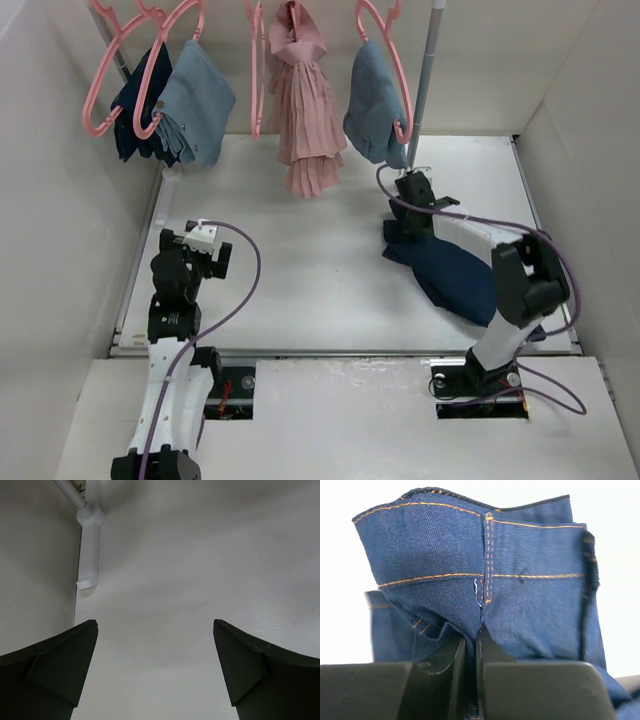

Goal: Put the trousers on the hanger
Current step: Flatten out the trousers at the center of the board.

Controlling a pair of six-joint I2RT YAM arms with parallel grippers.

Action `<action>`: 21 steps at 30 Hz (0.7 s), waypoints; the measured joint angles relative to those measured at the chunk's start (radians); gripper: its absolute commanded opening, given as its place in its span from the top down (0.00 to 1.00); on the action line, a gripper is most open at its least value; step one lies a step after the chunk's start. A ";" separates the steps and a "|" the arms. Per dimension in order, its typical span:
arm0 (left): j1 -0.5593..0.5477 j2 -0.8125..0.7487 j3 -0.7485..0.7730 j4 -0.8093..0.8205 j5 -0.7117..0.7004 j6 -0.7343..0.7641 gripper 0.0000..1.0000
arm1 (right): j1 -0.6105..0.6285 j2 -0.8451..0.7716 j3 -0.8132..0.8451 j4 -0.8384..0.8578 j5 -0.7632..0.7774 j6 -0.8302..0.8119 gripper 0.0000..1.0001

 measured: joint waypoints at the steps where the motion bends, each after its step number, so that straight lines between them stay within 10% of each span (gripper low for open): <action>1: 0.000 -0.008 0.001 -0.007 0.010 0.006 0.00 | 0.020 -0.046 -0.026 -0.011 -0.006 -0.001 1.00; 10: 0.000 -0.008 0.024 -0.040 0.105 0.030 0.00 | 0.496 -0.554 -0.071 0.001 -0.330 -0.118 1.00; 21: 0.000 0.040 0.076 -0.047 0.159 0.014 0.00 | 0.476 -0.883 -0.214 0.167 -0.314 -0.040 1.00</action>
